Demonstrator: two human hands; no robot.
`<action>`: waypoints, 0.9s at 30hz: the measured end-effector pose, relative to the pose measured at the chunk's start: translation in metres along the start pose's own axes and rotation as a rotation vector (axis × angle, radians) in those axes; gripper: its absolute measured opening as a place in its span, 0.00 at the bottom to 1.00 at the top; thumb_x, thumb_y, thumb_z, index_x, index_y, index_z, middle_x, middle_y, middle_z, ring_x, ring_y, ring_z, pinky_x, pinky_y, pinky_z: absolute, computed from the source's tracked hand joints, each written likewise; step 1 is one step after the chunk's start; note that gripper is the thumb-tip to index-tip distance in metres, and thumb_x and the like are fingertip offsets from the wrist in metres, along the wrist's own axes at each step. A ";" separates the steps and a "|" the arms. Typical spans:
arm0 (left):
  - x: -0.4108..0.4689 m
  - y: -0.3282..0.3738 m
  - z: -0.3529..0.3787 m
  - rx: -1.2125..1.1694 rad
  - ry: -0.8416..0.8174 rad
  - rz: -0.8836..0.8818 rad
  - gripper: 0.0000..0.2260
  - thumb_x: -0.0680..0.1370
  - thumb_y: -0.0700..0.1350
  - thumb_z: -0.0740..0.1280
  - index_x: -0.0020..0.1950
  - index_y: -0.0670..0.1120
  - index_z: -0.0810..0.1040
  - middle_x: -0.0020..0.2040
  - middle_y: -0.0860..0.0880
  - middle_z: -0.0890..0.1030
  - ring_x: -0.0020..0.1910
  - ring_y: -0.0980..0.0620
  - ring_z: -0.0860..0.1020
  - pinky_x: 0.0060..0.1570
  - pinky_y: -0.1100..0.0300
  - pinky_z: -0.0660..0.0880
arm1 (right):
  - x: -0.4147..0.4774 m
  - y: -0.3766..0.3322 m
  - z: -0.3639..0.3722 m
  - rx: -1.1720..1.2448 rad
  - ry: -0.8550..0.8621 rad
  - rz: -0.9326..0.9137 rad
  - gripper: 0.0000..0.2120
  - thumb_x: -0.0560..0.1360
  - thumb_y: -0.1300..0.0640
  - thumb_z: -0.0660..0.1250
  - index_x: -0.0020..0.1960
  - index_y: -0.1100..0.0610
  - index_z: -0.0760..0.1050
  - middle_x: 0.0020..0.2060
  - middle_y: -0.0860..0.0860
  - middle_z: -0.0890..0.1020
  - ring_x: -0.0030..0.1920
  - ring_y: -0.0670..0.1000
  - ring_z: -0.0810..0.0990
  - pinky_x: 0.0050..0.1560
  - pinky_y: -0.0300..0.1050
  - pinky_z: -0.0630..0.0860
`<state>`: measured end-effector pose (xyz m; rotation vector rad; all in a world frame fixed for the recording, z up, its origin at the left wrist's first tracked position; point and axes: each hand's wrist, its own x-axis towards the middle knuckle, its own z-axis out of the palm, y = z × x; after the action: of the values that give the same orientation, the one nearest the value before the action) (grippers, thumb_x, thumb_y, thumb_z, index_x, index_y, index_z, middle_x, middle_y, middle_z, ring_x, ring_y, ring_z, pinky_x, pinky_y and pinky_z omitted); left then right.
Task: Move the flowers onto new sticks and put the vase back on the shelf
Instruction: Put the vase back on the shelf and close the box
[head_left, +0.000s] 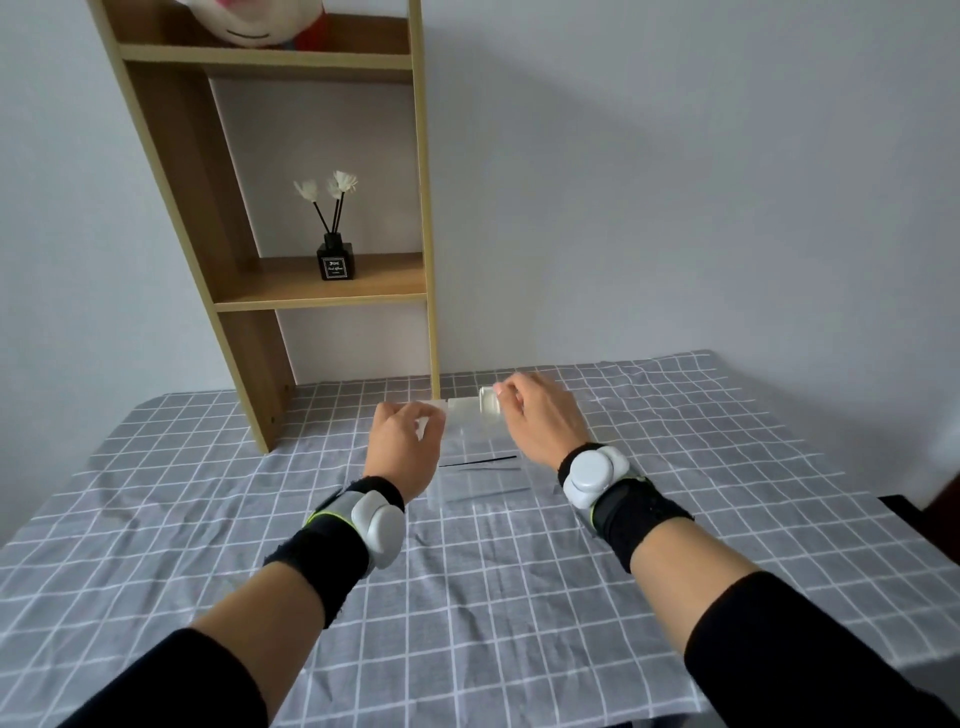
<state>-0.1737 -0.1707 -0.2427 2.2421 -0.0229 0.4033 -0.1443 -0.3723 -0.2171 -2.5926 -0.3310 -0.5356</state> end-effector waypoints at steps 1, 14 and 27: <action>-0.003 -0.004 0.002 0.026 -0.017 -0.001 0.10 0.82 0.52 0.64 0.57 0.50 0.81 0.61 0.47 0.71 0.54 0.50 0.77 0.61 0.57 0.74 | -0.006 0.001 0.003 0.026 -0.017 0.003 0.18 0.84 0.45 0.55 0.52 0.55 0.78 0.47 0.51 0.83 0.45 0.54 0.80 0.49 0.53 0.78; -0.008 -0.018 0.004 0.076 -0.098 -0.044 0.07 0.80 0.46 0.68 0.55 0.49 0.84 0.62 0.45 0.74 0.50 0.53 0.78 0.54 0.61 0.74 | -0.045 0.022 0.023 0.033 -0.057 -0.084 0.14 0.76 0.44 0.73 0.54 0.52 0.86 0.51 0.49 0.80 0.54 0.52 0.78 0.60 0.51 0.73; -0.011 -0.022 0.010 0.002 -0.130 -0.122 0.06 0.81 0.48 0.64 0.56 0.54 0.79 0.65 0.45 0.74 0.42 0.52 0.77 0.50 0.55 0.76 | -0.052 0.018 0.034 -0.126 0.019 -0.040 0.24 0.69 0.38 0.76 0.57 0.51 0.80 0.60 0.53 0.74 0.60 0.57 0.74 0.65 0.57 0.69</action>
<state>-0.1777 -0.1650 -0.2679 2.2549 0.0464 0.1919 -0.1748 -0.3786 -0.2743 -2.7054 -0.3536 -0.6128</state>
